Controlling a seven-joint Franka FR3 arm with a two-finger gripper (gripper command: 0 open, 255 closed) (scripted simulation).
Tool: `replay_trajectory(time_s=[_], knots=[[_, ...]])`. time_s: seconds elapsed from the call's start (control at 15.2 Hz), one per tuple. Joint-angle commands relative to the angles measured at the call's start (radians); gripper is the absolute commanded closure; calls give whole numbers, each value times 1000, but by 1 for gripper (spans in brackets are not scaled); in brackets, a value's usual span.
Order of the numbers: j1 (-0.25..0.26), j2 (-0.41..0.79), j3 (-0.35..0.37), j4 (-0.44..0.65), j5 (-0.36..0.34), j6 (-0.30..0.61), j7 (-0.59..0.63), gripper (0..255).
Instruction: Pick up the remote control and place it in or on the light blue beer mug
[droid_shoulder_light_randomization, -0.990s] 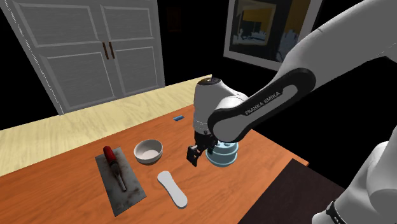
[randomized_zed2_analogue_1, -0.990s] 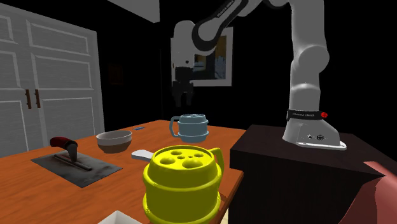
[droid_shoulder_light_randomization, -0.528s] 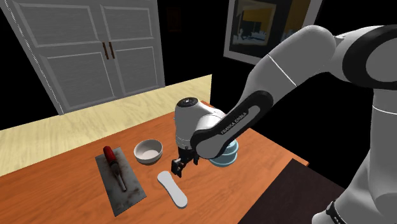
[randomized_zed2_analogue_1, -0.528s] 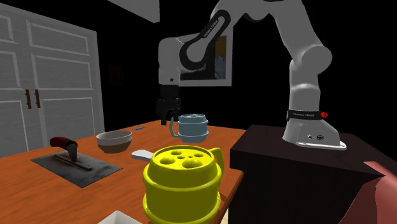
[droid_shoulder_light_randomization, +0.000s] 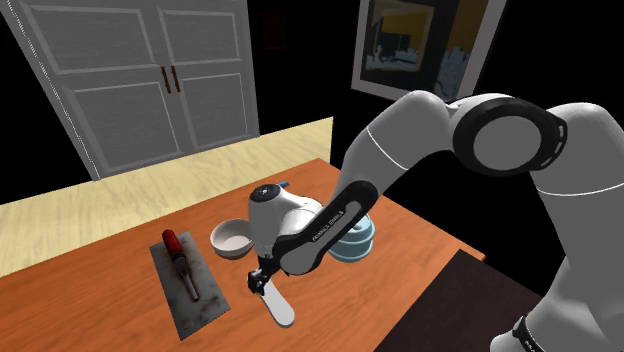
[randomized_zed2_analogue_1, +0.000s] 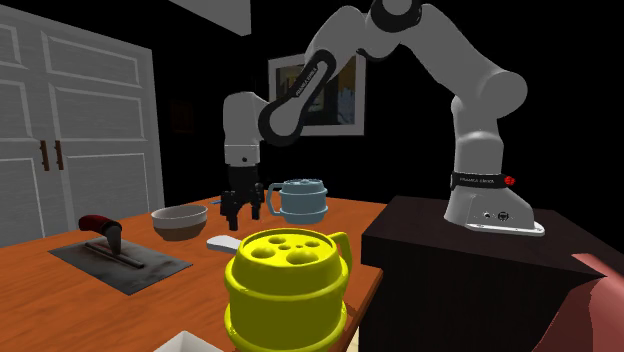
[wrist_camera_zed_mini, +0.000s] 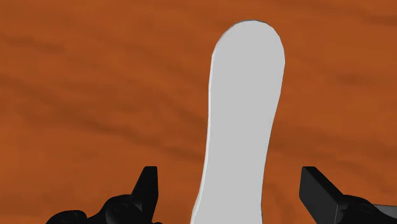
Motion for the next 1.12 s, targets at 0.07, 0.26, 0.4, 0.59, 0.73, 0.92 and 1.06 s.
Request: replay_trajectory(time_s=[0.07, 0.26, 0.4, 0.59, 0.73, 0.92, 1.06], knots=[[35, 84, -18, 84, -16, -2, 20, 0], [42, 118, -27, 97, -24, 19, 25, 0], [46, 140, -34, 106, -29, 33, 28, 0], [50, 159, -39, 115, -33, 43, 30, 0], [50, 159, -39, 115, -33, 43, 30, 0], [50, 159, -39, 115, -33, 43, 30, 0], [50, 159, -39, 115, -33, 43, 30, 255]])
